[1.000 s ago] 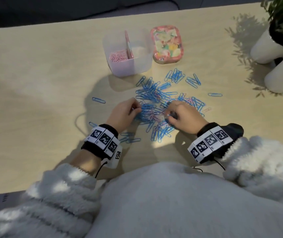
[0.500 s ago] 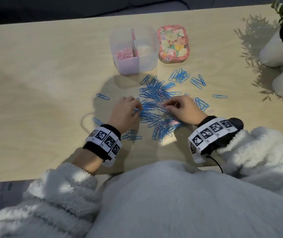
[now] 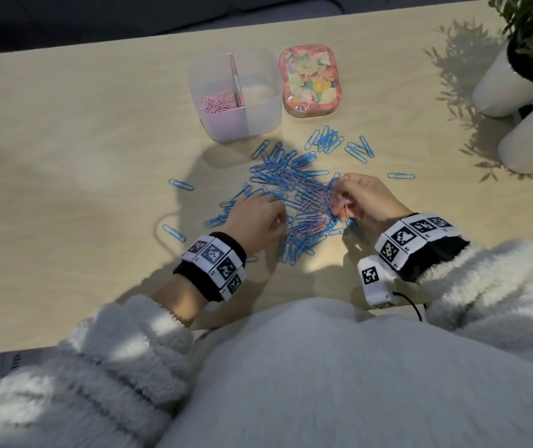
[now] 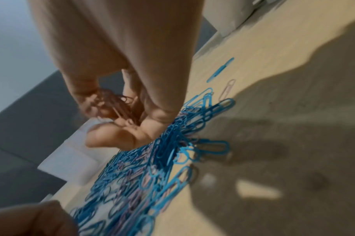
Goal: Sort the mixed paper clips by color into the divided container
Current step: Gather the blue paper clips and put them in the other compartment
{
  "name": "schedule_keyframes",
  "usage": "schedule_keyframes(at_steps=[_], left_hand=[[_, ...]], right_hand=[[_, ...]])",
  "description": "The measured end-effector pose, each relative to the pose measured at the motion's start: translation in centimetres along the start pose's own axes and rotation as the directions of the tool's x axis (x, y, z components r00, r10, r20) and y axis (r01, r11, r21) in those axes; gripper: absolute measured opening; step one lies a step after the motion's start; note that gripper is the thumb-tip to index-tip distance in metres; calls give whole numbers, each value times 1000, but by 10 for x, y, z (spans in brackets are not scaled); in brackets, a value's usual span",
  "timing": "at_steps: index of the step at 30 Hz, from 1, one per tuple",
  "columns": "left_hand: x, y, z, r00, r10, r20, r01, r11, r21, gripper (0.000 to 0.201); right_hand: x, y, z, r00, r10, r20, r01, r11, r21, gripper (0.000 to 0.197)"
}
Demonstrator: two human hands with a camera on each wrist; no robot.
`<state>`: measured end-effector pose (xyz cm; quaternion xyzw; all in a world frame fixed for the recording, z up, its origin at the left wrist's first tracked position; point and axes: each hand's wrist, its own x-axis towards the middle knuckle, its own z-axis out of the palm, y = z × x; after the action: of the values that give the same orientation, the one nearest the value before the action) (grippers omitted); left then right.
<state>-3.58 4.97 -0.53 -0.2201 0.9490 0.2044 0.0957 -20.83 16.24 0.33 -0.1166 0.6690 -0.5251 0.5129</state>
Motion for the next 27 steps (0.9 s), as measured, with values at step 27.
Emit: schedule_keyframes(at_steps=[27], left_hand=[[33,23,4,996,-44,80,70,926,-371,15]], right_hand=[[-3,3,-34,996,-16,-85,-6,968,-249,21]])
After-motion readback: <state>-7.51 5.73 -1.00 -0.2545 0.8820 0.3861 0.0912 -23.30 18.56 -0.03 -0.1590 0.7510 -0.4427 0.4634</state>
